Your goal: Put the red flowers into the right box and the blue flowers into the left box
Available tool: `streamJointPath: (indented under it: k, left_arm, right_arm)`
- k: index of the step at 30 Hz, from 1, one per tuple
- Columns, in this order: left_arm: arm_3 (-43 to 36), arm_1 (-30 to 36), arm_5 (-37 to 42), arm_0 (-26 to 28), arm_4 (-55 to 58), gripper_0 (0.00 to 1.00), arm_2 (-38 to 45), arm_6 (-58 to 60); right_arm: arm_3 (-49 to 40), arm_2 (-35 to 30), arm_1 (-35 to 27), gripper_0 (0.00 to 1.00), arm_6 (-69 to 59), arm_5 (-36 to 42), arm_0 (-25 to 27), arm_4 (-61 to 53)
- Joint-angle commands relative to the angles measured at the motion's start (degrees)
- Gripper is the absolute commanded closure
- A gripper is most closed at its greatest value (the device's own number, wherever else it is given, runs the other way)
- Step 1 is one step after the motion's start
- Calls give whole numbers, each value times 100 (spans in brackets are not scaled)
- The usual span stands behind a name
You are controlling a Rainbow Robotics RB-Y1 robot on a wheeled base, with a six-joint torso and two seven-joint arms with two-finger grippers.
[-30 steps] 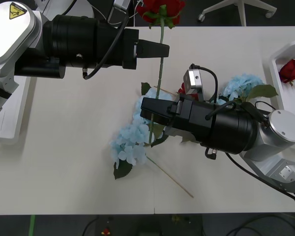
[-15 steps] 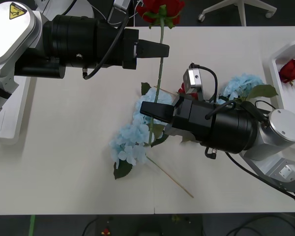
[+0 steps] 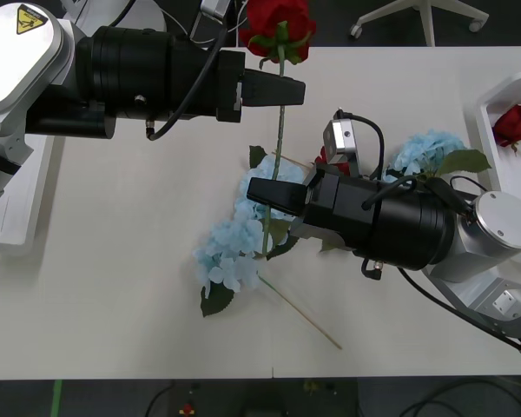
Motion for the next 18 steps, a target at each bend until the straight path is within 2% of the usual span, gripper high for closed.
streamJointPath:
  k: [1,11,16,18]
  left_arm:
    - [-194,-78,49,22,84,0,133,215]
    - [-194,-78,49,22,84,0,133,215]
    - [-194,-78,49,22,84,0,133,215]
    - [-159,-131,41,171,75,0,46,206]
  right_arm:
    - [-203,44,3,100,-93,-71,-185,35]
    - [-97,27,-428,100,-269,-370,-229,44]
    - [509,-149,-727,100,-374,-299,-404,580]
    - [782,-176,-858,100,-427,-264,-536,817]
